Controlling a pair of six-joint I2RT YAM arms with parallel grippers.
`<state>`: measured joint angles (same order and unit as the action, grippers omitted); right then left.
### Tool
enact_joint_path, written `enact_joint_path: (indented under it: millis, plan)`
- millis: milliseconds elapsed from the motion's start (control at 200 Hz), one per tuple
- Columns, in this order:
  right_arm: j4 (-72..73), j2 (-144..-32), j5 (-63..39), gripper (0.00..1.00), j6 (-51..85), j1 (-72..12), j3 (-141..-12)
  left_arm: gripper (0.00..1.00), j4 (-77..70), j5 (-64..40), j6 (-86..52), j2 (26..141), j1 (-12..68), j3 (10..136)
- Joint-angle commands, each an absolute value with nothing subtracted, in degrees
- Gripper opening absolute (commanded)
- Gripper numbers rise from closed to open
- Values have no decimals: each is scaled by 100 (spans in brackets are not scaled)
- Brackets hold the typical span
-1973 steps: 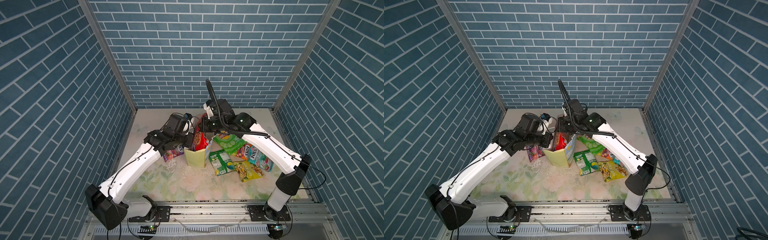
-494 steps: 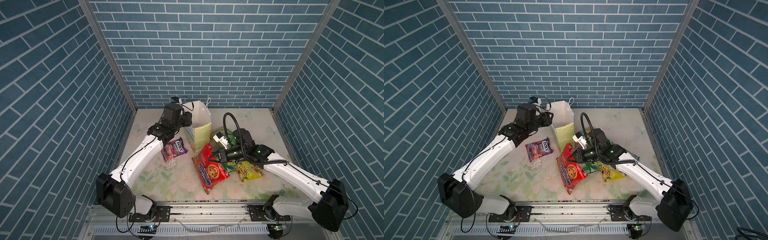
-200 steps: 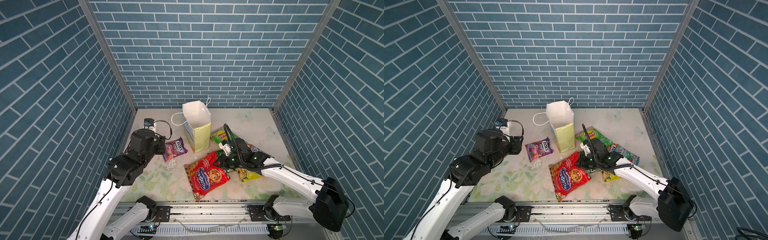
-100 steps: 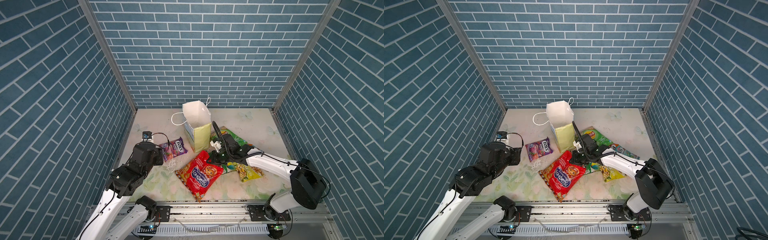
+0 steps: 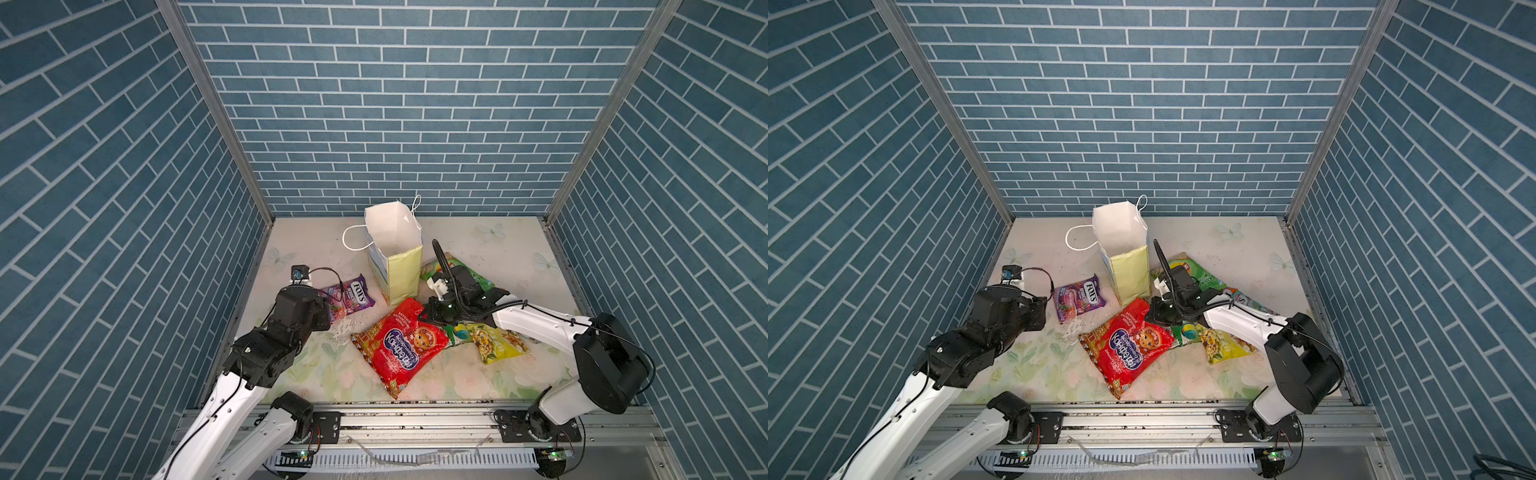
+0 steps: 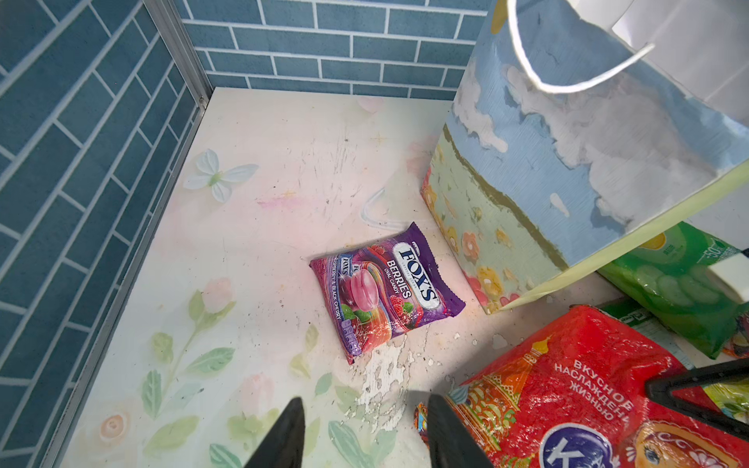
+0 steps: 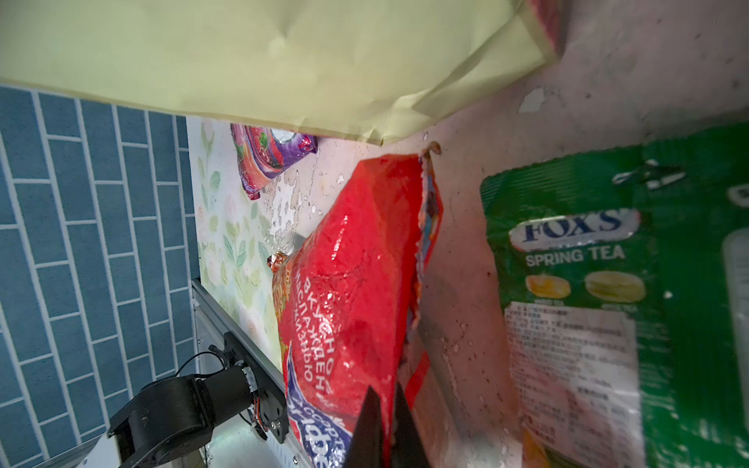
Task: Take the snacks out of the paper bag
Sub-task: Place the snack at the center of the table, then reset both arms
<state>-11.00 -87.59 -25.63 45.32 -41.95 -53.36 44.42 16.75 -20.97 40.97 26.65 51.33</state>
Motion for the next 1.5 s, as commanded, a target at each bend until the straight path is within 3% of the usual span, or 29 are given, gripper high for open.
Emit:
enact_joint_path:
  millis: [0, 35, 340, 535, 615, 785, 1160, 1490]
  plan:
    - [-850, -8420, -2426, 37, 4183, -4091, -5341, 50, 4129, 1753, -1978, 3975, 2663, 4964]
    - [-897, -8342, -2407, 42, 4139, -4055, -5346, 50, 4097, 1771, -1971, 3949, 2663, 4938]
    - [-2407, -7068, -1215, 41, 3338, -3685, -5449, 54, 3972, 2071, -1711, 3907, 2663, 4832]
    - [-3031, -5441, 544, 40, 3068, -3588, -5020, 72, 3383, 3179, -1220, 3915, 2626, 4502]
    - [-3112, -4772, 985, 45, 3076, -3548, -4744, 84, 3057, 3728, -1153, 3887, 2588, 4258]
    - [-3568, -3994, 1596, 52, 3076, -3435, -4596, 96, 1639, 3957, -678, 3926, 2357, 3353]
    - [-4290, -3962, 1965, 51, 3075, -3372, -4877, 99, -3190, 2688, 114, 6765, 1181, 2038]
    - [-4919, -3394, 2805, 51, 3379, -3349, -4875, 100, -4027, 1626, 644, 8630, 724, 2754]
